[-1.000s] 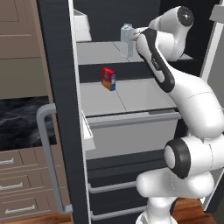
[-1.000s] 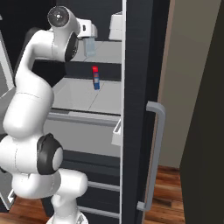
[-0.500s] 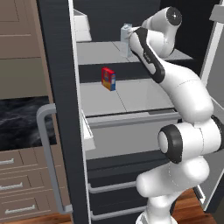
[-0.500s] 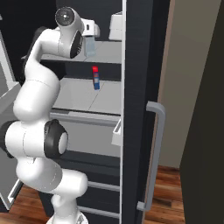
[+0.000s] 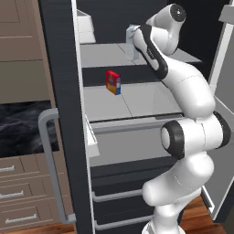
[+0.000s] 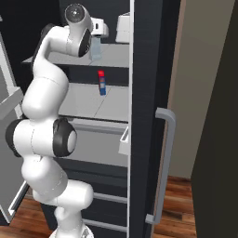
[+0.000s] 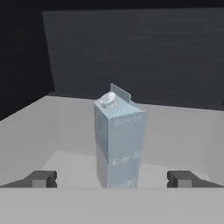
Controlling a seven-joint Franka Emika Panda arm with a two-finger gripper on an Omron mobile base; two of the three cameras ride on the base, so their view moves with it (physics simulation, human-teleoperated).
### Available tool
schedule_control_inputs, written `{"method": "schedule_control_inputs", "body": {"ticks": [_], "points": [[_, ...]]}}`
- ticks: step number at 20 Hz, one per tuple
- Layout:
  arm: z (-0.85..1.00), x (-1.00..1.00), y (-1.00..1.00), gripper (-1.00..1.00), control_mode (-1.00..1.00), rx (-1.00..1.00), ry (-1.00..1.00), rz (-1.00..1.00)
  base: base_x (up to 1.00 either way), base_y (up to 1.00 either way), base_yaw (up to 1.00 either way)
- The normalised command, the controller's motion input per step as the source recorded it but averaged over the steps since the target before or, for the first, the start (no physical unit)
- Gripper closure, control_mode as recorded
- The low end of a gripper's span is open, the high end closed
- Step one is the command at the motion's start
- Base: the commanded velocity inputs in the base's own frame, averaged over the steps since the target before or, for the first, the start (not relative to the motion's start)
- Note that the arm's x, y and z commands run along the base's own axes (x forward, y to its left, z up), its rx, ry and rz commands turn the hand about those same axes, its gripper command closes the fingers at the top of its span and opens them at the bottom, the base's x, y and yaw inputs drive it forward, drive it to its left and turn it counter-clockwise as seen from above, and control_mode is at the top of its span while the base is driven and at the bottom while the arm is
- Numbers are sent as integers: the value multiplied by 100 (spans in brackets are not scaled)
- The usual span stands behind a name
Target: Take out the milk from the fridge and place it on the tray on the counter. Then take the sugar cube near the tray and place it in the tray.
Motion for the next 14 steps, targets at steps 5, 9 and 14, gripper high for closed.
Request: {"method": "schedule_control_inputs", "body": {"ticks": [5, 9, 14], "points": [[0, 30, 0, -100, -100, 0, 0, 3, 0, 0, 0], [0, 33, 0, -100, -100, 0, 0, 4, 0, 0, 0], [0, 33, 0, -100, -100, 0, 0, 4, 0, 0, 0]]}}
